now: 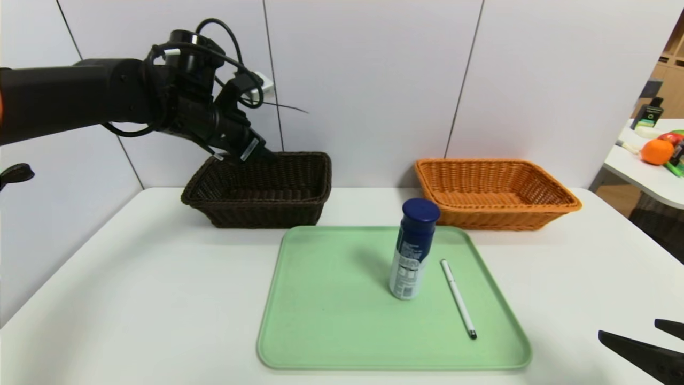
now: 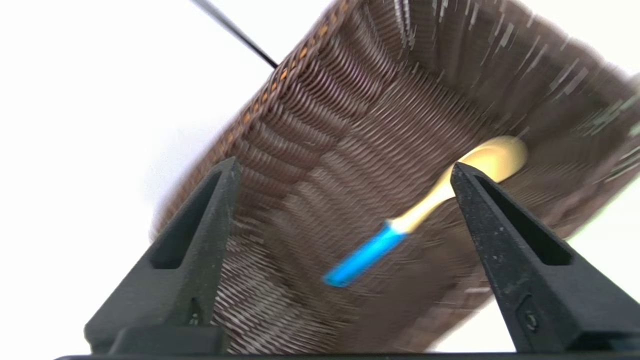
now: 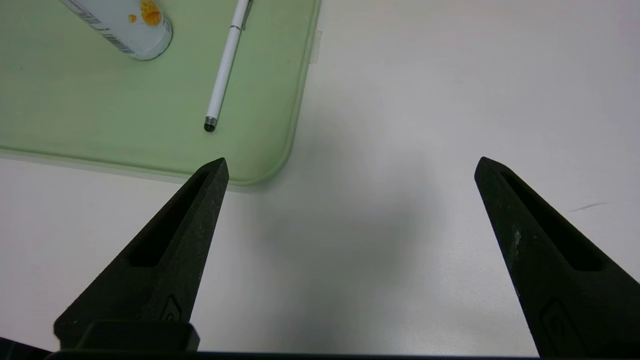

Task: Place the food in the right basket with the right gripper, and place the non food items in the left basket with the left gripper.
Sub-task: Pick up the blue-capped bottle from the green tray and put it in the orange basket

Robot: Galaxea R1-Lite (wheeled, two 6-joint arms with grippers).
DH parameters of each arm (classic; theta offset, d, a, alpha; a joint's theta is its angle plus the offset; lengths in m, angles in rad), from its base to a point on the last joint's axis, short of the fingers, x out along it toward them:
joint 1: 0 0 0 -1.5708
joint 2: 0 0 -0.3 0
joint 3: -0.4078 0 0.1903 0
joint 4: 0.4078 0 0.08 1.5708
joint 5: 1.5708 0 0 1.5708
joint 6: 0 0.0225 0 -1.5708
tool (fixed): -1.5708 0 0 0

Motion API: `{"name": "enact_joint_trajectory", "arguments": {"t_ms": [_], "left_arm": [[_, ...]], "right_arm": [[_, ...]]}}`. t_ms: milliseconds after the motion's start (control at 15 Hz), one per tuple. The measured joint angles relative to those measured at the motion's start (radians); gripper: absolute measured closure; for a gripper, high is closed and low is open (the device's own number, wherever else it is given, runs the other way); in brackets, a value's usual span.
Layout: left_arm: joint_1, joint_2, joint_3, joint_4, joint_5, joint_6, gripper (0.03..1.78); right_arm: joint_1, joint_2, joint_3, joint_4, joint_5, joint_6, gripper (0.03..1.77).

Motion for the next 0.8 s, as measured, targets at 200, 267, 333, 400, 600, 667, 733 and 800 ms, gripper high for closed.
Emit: {"name": "enact_joint_trajectory", "arguments": {"t_ms": [200,267,333,400,600,667,733,800], "left_arm": [[-0.031,-0.088,0.059,0.063,0.019,-0.277,0.23],[-0.037,-0.126,0.105,0.077,0.022,-0.354,0.22],[-0.042,-0.160,0.153,0.085,0.024,-0.412,0.20],[-0.050,-0.204,0.219,0.088,0.025,-0.468,0.19],[-0.082,-0.357,0.455,0.077,0.028,-0.555,0.16],[-0.100,-0.416,0.551,0.061,0.028,-0.579,0.16],[-0.117,-0.465,0.631,0.040,0.028,-0.592,0.15],[-0.140,-0.518,0.721,0.008,0.029,-0.602,0.15]], "right_arm": [[0.000,-0.012,0.004,0.000,-0.001,-0.001,0.10],[0.000,-0.018,0.006,-0.001,0.001,-0.003,0.10],[0.001,-0.023,0.006,-0.001,0.003,-0.004,0.10],[0.001,-0.026,0.007,-0.001,0.006,-0.006,0.10],[0.015,-0.030,0.008,-0.001,0.020,-0.016,0.10],[0.020,-0.031,0.008,-0.003,0.037,-0.020,0.10],[0.026,-0.031,0.008,-0.011,0.058,-0.025,0.10],[0.033,-0.031,0.009,-0.027,0.073,-0.029,0.10]]}}
